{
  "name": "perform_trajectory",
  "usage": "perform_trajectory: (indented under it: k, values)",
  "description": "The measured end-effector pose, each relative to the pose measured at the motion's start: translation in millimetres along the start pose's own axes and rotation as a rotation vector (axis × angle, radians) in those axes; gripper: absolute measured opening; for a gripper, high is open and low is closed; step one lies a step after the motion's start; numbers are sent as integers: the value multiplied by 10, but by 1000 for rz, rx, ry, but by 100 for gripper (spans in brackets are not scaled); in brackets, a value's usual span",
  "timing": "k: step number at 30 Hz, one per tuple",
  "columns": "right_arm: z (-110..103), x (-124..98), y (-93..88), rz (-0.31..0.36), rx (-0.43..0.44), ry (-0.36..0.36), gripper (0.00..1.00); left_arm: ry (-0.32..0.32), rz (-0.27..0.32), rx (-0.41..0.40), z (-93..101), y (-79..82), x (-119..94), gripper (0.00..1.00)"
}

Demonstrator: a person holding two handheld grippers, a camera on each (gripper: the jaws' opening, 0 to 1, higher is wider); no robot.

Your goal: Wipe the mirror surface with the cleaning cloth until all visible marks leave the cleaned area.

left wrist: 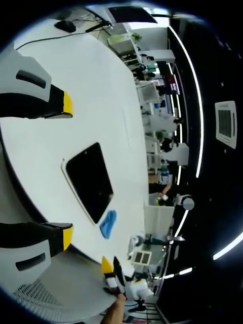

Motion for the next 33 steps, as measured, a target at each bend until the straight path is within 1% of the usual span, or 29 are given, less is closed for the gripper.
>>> perform_trajectory:
  k: [5,12,16,22,33]
  values:
    - [-6,9,-23,-20,-8,6,92,1,3,-1,3,4,1,87]
    - [1,5,-25,-21,-10,2,92,-1,3,-1,7,4,1,87]
    - [5,2,-28,-22,-10,-1,92,6,16,-2,-2,21,2,87]
    - [5,5,-28,-22,-11,2,92,9,20,-4,-5,24,-2,87]
    - [-5,14,-20,-16,-8,13,92,10,10,-5,-9,9,2,87]
Point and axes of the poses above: the point that each gripper's makers call its tool centre point, and the gripper's own axes: x roughly forward along the fingers, z roughly to its right, y roughly out of its top, the point moved 2 cm from there along -x, roughly backward along the fingers, and after that the axes turned 14 degrees about y, right-handed, at the moved point
